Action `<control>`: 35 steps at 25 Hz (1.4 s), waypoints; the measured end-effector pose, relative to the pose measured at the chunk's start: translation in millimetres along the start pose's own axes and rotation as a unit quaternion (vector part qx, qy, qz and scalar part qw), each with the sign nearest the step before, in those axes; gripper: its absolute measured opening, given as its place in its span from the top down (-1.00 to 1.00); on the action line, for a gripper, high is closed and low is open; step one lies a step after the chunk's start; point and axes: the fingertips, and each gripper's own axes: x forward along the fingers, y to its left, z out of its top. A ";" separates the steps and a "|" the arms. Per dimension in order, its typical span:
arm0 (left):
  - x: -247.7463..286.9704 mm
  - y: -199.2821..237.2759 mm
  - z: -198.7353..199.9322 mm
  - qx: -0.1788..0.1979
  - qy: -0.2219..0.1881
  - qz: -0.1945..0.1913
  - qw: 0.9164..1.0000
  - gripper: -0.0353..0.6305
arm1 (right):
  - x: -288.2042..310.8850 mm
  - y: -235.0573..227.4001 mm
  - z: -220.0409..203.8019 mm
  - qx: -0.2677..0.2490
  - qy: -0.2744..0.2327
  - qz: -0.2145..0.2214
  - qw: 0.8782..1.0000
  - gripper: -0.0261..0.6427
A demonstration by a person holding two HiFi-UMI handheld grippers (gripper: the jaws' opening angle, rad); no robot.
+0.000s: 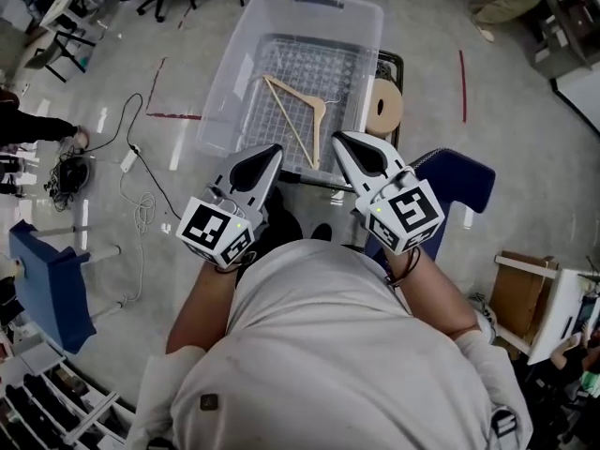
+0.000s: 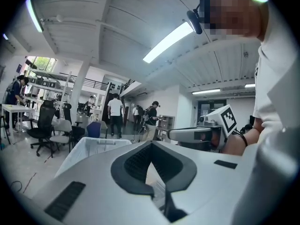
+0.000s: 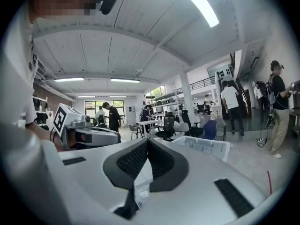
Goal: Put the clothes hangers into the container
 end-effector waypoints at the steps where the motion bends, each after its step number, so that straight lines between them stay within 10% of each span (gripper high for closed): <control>1: -5.0 -1.1 0.4 0.001 0.003 0.004 1.000 0.84 | -3.2 3.4 0.9 -0.001 -0.002 0.001 1.000 0.86; 35: -225.7 40.0 -10.0 0.018 0.003 -0.075 0.997 0.84 | -4.0 207.1 -9.7 -0.020 -0.010 -0.071 0.997 0.86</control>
